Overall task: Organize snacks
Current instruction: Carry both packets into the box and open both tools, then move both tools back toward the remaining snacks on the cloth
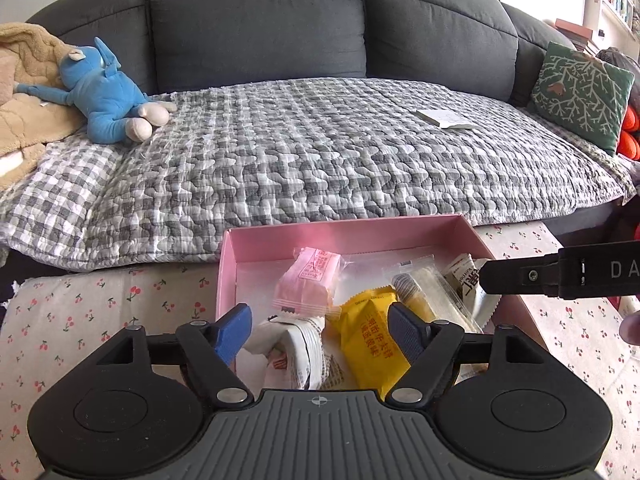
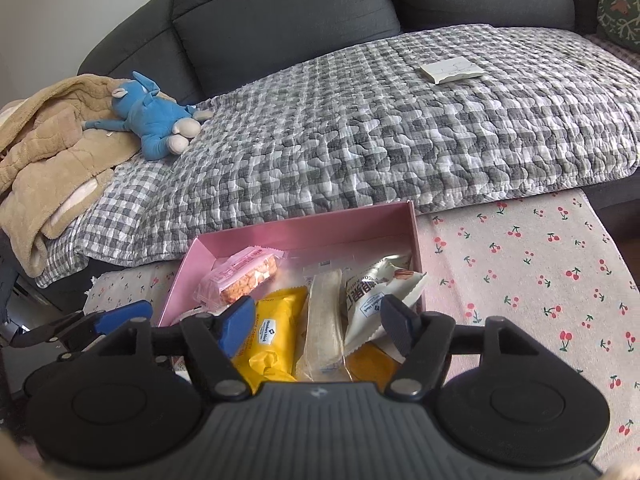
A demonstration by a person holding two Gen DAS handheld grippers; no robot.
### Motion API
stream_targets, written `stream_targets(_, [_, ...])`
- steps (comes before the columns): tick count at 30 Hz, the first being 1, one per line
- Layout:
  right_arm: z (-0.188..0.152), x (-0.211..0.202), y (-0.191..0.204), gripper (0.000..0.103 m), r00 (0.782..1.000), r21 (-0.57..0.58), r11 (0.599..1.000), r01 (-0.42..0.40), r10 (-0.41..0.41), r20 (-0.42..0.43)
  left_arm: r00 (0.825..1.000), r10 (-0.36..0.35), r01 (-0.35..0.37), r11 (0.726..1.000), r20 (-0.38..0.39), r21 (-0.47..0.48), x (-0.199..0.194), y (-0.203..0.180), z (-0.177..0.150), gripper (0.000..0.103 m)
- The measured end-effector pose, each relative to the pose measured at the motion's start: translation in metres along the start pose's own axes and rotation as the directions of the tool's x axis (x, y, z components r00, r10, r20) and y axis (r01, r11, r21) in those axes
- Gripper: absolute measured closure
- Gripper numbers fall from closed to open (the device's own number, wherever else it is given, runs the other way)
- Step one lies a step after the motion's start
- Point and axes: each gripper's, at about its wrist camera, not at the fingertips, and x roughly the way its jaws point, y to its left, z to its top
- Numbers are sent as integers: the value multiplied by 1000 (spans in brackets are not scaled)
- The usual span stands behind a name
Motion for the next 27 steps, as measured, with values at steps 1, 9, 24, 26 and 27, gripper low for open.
stream_targets(1, [-2,-4,1,25,1000,-3,1000,2,-2,2,1000,-3,3,1000,0,2,-5,0,-3,23])
stream_targets(9, [-23,-35,7,7,1000,-31,1000,2,-1,12,1000,-11,11,1000,4,-6,-43,2,-27,10])
stream_targets(24, [-75,-68,16,0,1000,-96,995,14,-13,7,999,-45,45,999,3,-18,-100,5,-85,4])
stream_targets(26, [-84,-70,15,0,1000,-110,994,9,-9,3,999,-53,53,998,1,-19,-104,5,-95,4])
stream_targets(27, [-88,-71,14,0,1000,-115,993,11,-11,1,998,-55,55,998,0,-18,-106,4,-99,4])
